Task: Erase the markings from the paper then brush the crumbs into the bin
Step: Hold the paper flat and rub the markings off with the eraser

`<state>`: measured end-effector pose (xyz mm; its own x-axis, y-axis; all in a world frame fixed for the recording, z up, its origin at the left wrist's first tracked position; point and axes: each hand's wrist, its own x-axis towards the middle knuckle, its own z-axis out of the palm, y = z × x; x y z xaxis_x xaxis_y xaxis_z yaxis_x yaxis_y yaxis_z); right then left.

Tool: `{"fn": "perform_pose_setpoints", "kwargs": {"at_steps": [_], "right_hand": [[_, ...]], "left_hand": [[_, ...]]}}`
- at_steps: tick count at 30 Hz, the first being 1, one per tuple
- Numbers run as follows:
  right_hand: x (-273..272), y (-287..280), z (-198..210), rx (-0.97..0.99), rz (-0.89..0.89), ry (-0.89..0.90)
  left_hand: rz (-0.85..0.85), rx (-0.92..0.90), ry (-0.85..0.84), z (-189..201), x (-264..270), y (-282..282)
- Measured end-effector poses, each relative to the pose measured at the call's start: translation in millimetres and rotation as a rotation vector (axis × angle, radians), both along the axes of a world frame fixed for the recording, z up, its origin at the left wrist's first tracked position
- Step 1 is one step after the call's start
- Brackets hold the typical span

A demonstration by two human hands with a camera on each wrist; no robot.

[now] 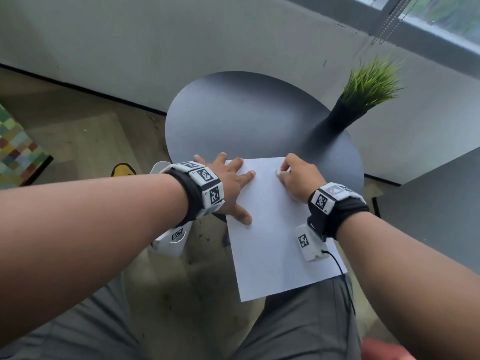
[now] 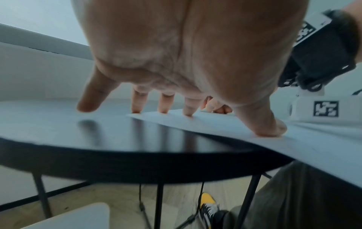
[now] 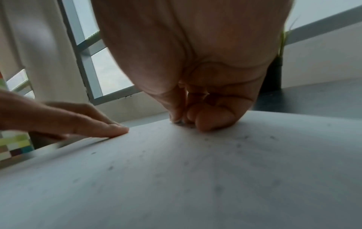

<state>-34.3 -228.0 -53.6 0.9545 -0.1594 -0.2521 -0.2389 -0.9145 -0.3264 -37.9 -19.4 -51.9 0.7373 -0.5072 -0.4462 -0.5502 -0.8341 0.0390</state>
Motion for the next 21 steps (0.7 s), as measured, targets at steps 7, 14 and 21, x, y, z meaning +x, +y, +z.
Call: {"fn": "perform_pose_setpoints", "kwargs": {"at_steps": [7,14,21], "right_hand": [[4.5,20.6,2.6,0.128,0.254,0.016],[6.1,26.7,6.5,0.086,0.358,0.087],[-7.7,51.2,3.6,0.033,0.457,-0.046]], "left_hand": [[-0.03,-0.165,-0.053,10.3,23.6,17.0],[0.021,0.009,0.006,-2.8,38.1,20.3],[-0.02,0.062,0.001,4.6,39.8,14.2]]}}
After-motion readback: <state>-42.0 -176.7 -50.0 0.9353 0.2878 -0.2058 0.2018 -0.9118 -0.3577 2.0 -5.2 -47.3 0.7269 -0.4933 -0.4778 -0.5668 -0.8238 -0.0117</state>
